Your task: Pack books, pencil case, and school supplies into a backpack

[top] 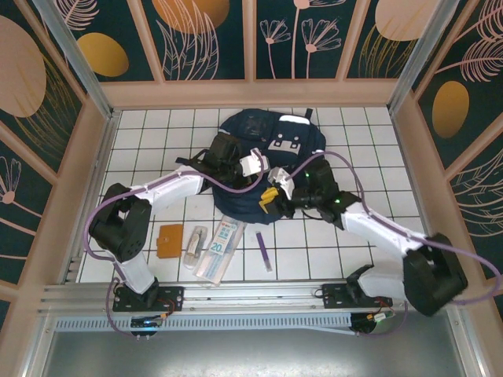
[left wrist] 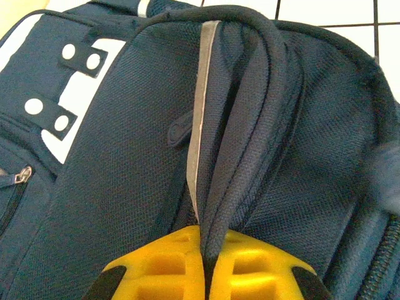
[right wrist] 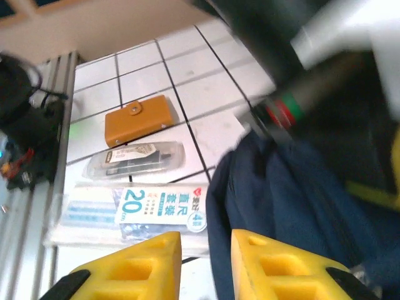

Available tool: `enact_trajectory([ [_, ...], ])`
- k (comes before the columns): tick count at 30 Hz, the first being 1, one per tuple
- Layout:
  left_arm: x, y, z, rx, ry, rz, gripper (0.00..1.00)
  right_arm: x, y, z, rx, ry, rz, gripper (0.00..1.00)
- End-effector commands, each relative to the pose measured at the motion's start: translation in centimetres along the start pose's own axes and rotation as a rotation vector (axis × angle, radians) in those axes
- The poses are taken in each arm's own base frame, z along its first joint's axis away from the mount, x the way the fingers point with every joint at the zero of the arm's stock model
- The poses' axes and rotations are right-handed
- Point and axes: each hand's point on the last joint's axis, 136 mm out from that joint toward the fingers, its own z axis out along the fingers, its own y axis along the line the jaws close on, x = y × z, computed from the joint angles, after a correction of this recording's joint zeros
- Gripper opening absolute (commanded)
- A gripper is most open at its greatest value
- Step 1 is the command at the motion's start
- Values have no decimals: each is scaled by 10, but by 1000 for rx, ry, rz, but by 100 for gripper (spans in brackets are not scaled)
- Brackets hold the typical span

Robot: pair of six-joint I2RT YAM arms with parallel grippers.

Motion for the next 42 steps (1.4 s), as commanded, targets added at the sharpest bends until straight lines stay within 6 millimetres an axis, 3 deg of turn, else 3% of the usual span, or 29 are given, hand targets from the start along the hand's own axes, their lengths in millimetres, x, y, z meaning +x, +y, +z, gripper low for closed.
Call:
enact_trajectory([
  [1,-32,4,-11,-6,-133,33,0,1,13,-18,-36,39,-358,28],
  [2,-33,2,-12,7,-135,36,0,-1,10,-21,-15,51,-408,28],
  [7,-40,-3,-14,47,-160,56,0,-1,-41,-44,200,136,-539,33],
  [8,-48,-2,-22,40,-178,71,0,0,-51,-48,231,151,-554,33],
  [11,-49,-6,-25,57,-179,94,0,5,-79,-61,301,196,-568,34],
  [15,-49,-9,-25,79,-175,104,0,13,-101,-63,322,226,-562,36],
  [24,-51,-20,-24,143,-199,158,0,24,-113,-40,218,218,-543,38],
  [32,-49,-27,-22,188,-194,232,0,29,-120,-24,220,282,-626,39],
  [38,-45,-26,-19,201,-176,233,0,14,-111,-36,224,277,-650,39],
  [42,-42,-30,-19,215,-168,242,0,17,-110,-37,221,283,-660,39],
])
